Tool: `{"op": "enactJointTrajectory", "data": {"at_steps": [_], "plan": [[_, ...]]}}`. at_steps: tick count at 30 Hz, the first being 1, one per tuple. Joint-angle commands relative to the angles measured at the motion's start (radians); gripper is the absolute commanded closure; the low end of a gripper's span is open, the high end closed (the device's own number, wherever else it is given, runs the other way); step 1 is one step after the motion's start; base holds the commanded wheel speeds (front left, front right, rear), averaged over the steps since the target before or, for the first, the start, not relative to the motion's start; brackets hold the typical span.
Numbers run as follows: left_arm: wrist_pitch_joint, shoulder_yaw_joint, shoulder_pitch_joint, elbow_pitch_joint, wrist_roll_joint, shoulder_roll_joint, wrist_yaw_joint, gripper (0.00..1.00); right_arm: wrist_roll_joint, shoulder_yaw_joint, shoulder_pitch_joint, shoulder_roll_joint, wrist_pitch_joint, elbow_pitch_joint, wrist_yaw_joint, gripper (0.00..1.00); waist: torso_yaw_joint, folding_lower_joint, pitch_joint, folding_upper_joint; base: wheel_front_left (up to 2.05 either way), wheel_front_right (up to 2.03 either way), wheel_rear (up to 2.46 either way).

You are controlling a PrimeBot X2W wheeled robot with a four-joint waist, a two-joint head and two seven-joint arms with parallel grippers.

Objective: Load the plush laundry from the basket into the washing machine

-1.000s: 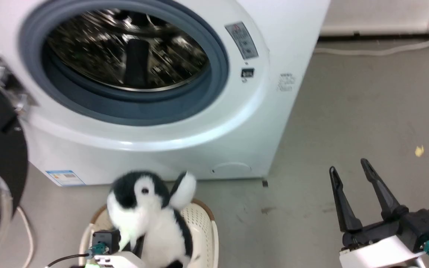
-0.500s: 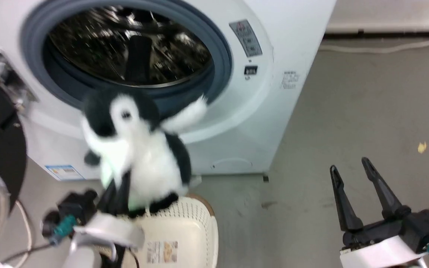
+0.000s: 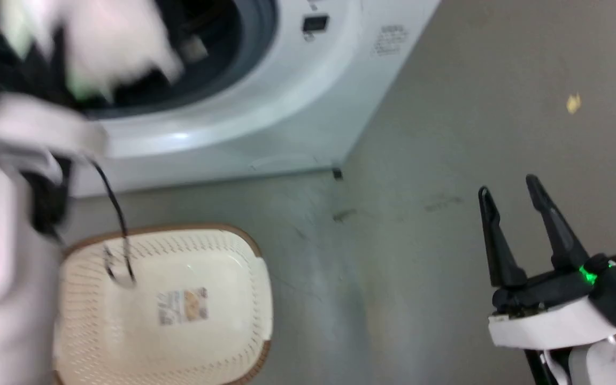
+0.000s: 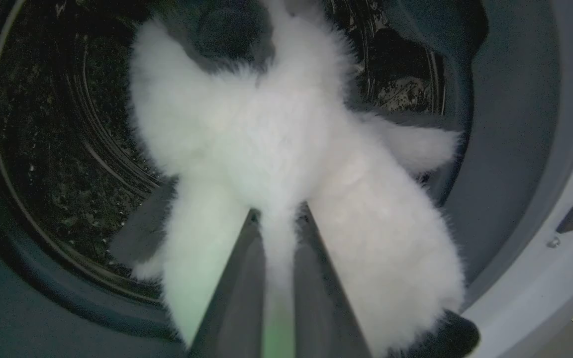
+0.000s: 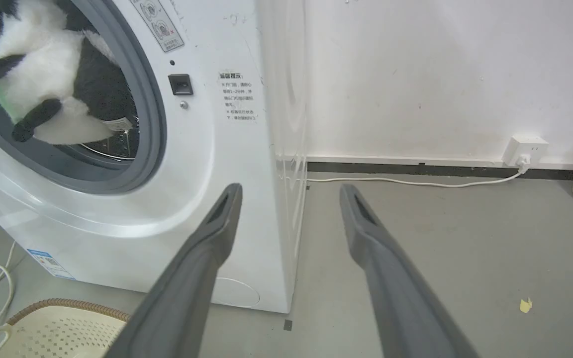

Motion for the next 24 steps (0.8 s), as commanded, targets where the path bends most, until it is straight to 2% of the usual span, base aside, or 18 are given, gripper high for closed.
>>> {"op": "enactJointTrajectory", "data": {"at_steps": [1,2,6,13,20,24], "plan": [[0.038,0.012,-0.112,0.025,0.009,0.035,0.001,1.00,0.022,-0.001,-0.031,0.001,-0.005,-0.008,-0.001,0.00,-0.082,-0.0002,0.120,-0.0001,0.00,0.00,0.00],[0.038,0.012,-0.112,0.025,0.009,0.035,0.001,1.00,0.022,-0.001,-0.031,0.001,-0.005,-0.008,-0.001,0.00,-0.082,-0.0002,0.120,-0.0001,0.00,0.00,0.00],[0.108,0.014,-0.297,0.105,0.026,0.091,0.002,1.00,0.048,0.015,-0.066,0.001,-0.005,-0.006,-0.001,0.00,-0.119,-0.0002,0.194,-0.0001,0.00,0.00,0.00],[0.233,-0.012,-0.573,0.320,0.084,0.179,0.019,1.00,0.132,0.033,-0.111,0.001,-0.005,-0.006,-0.001,0.00,-0.169,-0.0002,0.292,-0.0001,0.00,0.00,0.00],[0.331,-0.045,-0.730,0.512,0.115,0.208,0.028,1.00,0.152,0.053,-0.130,0.001,-0.005,0.001,-0.001,0.00,-0.184,-0.0002,0.346,-0.0001,0.00,0.00,0.00],[0.342,-0.066,-0.765,0.575,0.116,0.211,0.017,1.00,0.150,0.061,-0.134,0.001,-0.005,0.006,-0.001,0.00,-0.182,-0.0002,0.352,-0.0001,0.00,0.00,0.00]]}}
